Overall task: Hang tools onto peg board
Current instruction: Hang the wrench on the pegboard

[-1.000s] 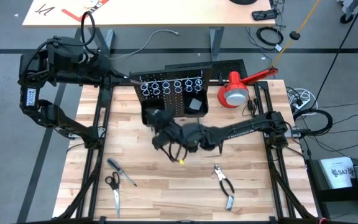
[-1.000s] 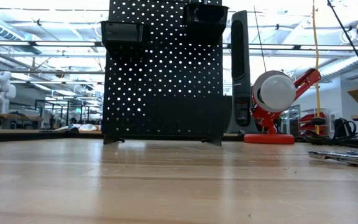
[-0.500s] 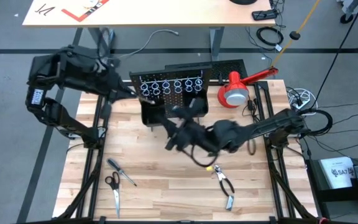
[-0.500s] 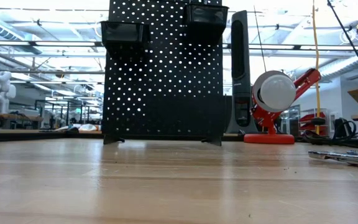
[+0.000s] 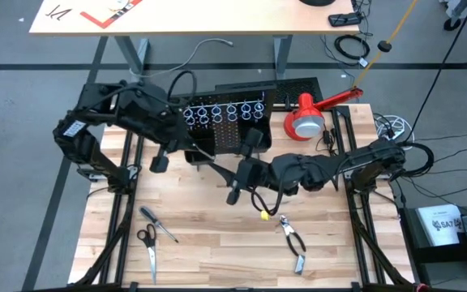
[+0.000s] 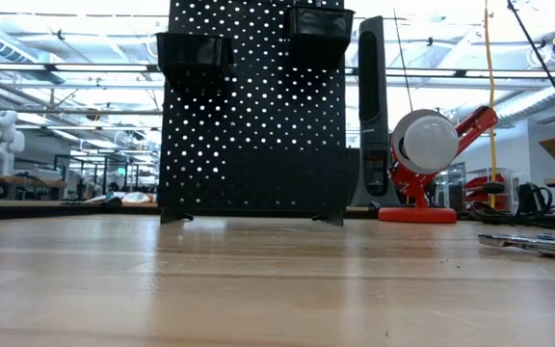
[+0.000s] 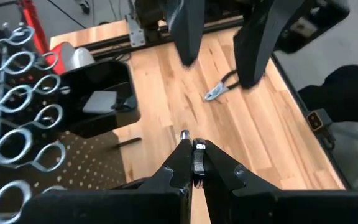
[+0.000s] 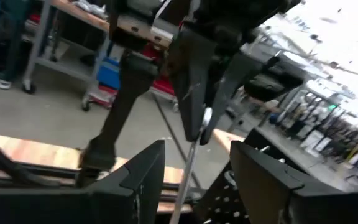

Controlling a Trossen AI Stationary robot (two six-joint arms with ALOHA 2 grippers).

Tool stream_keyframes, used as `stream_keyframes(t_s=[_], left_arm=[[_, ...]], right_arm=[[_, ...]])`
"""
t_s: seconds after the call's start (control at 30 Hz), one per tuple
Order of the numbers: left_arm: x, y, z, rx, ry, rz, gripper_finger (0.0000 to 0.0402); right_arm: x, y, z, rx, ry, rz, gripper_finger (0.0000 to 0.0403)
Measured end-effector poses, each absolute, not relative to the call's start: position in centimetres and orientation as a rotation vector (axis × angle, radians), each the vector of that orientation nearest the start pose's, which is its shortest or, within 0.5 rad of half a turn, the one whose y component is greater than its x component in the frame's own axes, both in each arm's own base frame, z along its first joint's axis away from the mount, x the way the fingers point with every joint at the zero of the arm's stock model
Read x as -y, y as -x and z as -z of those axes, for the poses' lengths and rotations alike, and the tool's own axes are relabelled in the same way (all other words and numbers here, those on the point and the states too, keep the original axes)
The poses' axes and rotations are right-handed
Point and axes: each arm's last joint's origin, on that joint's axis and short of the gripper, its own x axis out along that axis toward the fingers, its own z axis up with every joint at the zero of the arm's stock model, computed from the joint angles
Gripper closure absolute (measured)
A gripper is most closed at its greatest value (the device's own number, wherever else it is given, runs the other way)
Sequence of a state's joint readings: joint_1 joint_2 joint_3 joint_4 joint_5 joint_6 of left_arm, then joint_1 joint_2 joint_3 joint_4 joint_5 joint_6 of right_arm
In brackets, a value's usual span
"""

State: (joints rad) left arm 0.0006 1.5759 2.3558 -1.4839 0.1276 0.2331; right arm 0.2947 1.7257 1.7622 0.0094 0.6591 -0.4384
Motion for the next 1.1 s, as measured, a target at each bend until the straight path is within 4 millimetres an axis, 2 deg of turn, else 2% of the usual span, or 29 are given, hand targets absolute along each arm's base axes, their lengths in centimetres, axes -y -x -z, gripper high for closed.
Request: stream_keyframes(t_s=[0.27,0.57,0.9,1.1], left_arm=[[1.2,-23.0,-52.3,-0.645,-0.173,0.215,0.038],[1.8,-23.4,-52.3,-0.631,-0.171,0.221,0.038],[2.4,-23.6,-52.7,-0.577,-0.183,0.24,0.038],[2.4,-23.9,-52.5,-0.594,-0.182,0.241,0.038]], right_arm=[[-9.8,-38.6,-43.1,-0.053,0.346,0.309,0.0227],[-9.4,-38.8,-43.0,-0.052,0.315,0.294,0.0281],[-8.7,-39.0,-42.4,-0.098,0.296,0.281,0.0294],[-8.7,-39.0,-42.6,-0.088,0.328,0.278,0.0334]])
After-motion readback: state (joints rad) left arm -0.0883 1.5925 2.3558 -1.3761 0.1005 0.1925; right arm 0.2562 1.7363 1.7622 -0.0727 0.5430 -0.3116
